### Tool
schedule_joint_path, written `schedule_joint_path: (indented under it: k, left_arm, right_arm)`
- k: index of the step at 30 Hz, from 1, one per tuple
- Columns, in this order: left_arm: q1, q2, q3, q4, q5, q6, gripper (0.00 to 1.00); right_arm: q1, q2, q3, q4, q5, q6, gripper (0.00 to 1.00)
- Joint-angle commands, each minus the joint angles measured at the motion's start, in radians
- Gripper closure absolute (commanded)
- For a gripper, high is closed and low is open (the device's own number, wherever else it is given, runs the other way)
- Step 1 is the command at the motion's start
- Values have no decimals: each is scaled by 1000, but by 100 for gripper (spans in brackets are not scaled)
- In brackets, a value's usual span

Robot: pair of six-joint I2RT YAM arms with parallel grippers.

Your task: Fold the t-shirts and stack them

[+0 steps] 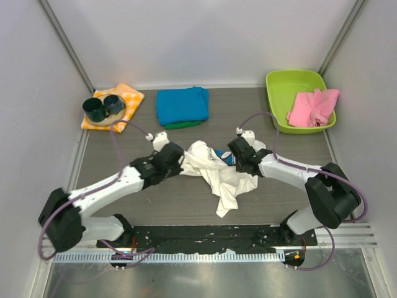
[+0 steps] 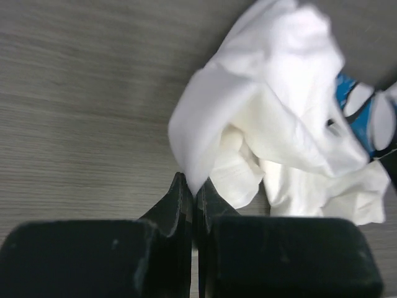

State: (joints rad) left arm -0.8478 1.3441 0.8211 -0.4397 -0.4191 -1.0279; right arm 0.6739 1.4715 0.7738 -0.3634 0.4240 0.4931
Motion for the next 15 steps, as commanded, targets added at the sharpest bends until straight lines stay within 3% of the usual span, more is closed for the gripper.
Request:
schedule_joint_path:
  k: [1, 4, 11, 12, 15]
  left_arm:
    - [111, -239, 67, -151, -40, 92, 100]
    - [170, -339, 140, -220, -41, 164, 100]
    - [191, -430, 329, -329, -82, 258, 100]
    - [193, -433, 337, -332, -83, 261, 98]
    - [194, -413, 314, -337, -83, 267, 79]
  right_arm:
    - [-66, -22, 116, 40, 81, -1, 99]
    - [-74, -74, 208, -14, 105, -24, 99]
    - [-74, -273, 482, -173, 169, -108, 99]
    - [-74, -275, 511, -198, 180, -116, 99]
    - [-74, -246, 567, -262, 188, -146, 99]
